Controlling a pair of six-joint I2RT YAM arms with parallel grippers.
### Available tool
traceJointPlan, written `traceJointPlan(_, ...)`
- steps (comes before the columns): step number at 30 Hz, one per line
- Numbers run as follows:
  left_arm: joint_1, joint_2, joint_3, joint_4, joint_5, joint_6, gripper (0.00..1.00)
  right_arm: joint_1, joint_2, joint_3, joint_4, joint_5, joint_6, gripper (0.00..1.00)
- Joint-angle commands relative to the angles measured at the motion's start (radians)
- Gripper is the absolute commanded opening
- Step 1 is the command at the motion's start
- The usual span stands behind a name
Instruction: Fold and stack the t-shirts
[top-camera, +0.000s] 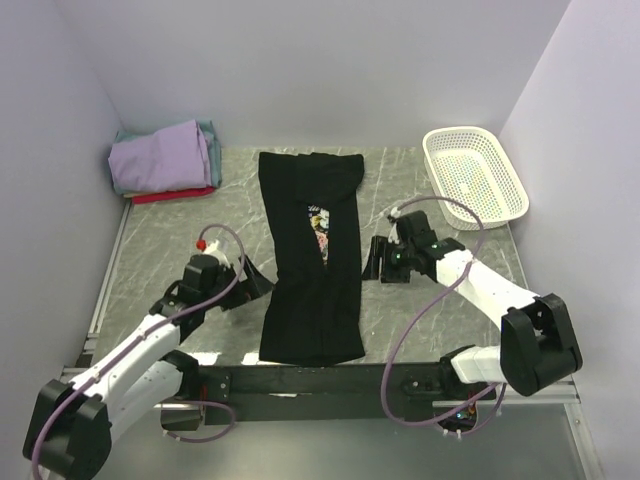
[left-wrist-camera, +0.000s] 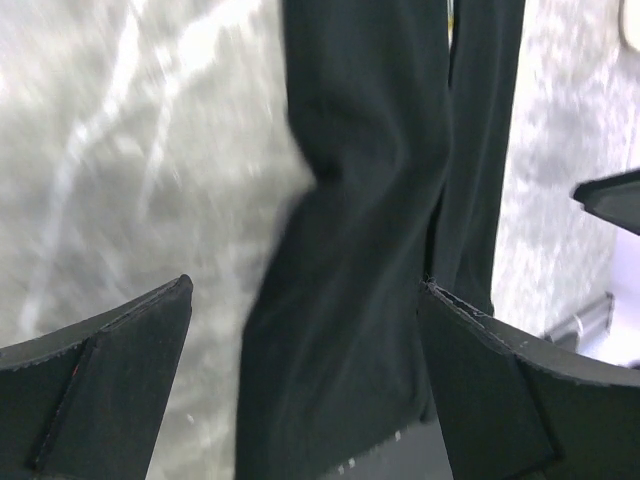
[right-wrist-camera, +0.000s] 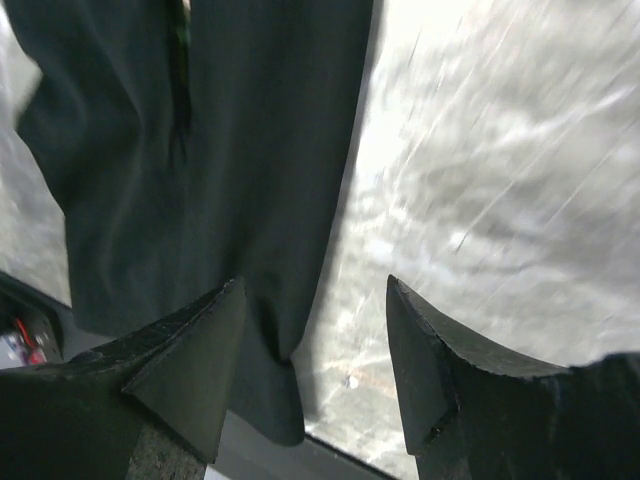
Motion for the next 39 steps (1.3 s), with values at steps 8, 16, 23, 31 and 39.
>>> traceJointPlan(8, -0.192, -0.189, -0.107, -0.14, -0.085, -0.193, 0.99, 0.147, -0.129, -0.174, 0.031, -0.015, 0.161, 0.65)
traceJointPlan(16, -0.328, -0.123, -0.121, -0.14, -0.145, -0.275, 0.99, 0.272, -0.162, -0.261, 0.072, -0.009, 0.248, 0.64)
traceJointPlan(23, -0.439, -0.122, -0.136, -0.157, -0.205, -0.359, 0.99, 0.413, -0.156, -0.295, 0.098, 0.04, 0.346, 0.63)
traceJointPlan(31, -0.538, -0.087, -0.158, -0.149, -0.209, -0.414, 0.68, 0.479, -0.19, -0.312, 0.062, 0.159, 0.443, 0.23)
traceJointPlan(39, -0.635, -0.108, -0.149, -0.218, -0.258, -0.505, 0.01, 0.588, -0.412, -0.34, -0.136, 0.298, 0.647, 0.1)
